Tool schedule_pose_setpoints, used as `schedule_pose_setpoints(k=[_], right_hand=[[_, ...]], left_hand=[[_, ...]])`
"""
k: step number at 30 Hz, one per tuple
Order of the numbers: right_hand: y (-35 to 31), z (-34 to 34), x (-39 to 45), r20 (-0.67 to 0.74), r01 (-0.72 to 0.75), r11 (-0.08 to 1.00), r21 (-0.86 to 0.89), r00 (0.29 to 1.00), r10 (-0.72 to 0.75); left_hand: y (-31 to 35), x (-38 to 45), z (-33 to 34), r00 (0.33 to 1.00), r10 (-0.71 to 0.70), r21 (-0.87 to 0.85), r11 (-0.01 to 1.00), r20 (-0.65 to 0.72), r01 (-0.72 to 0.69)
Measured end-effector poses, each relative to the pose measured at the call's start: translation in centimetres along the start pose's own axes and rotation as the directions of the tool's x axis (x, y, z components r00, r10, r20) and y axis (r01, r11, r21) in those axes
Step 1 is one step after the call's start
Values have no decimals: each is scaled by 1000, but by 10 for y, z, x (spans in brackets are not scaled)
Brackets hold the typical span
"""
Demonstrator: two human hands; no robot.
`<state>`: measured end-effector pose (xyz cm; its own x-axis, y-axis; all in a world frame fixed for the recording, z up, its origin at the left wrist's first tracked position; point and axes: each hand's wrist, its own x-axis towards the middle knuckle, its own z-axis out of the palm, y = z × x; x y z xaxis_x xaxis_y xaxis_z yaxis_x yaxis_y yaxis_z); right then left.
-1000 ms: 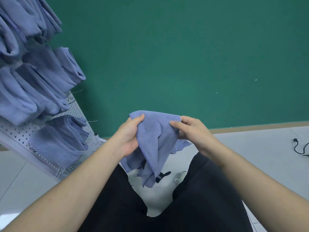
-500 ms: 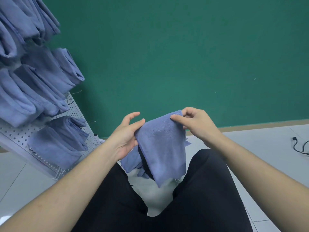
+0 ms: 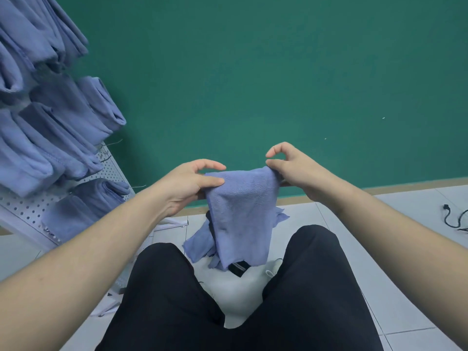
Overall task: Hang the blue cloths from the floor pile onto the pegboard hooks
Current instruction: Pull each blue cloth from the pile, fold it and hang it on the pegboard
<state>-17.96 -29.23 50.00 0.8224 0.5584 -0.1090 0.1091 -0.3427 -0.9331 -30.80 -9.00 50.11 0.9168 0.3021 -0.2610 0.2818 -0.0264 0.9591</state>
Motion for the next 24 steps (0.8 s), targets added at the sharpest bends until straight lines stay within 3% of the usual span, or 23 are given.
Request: schedule_pose_setpoints(k=[4, 12, 19, 24], right_hand=[[-3, -2, 6, 37, -30, 995, -92, 999, 33], [-10, -12, 0, 258, -24, 967, -252, 962, 91], [-16, -11, 4, 108, 61, 915, -398, 994, -19], [-11, -9, 3, 90, 98, 911, -402, 994, -67]], left_hand=[[5, 6, -1, 999, 18, 130, 991, -28, -14], [6, 12, -2, 1000, -9, 187, 982, -1, 9], [5, 13, 2, 988, 134, 324, 940, -73, -104], [11, 8, 3, 993, 120, 448, 887, 9, -111]])
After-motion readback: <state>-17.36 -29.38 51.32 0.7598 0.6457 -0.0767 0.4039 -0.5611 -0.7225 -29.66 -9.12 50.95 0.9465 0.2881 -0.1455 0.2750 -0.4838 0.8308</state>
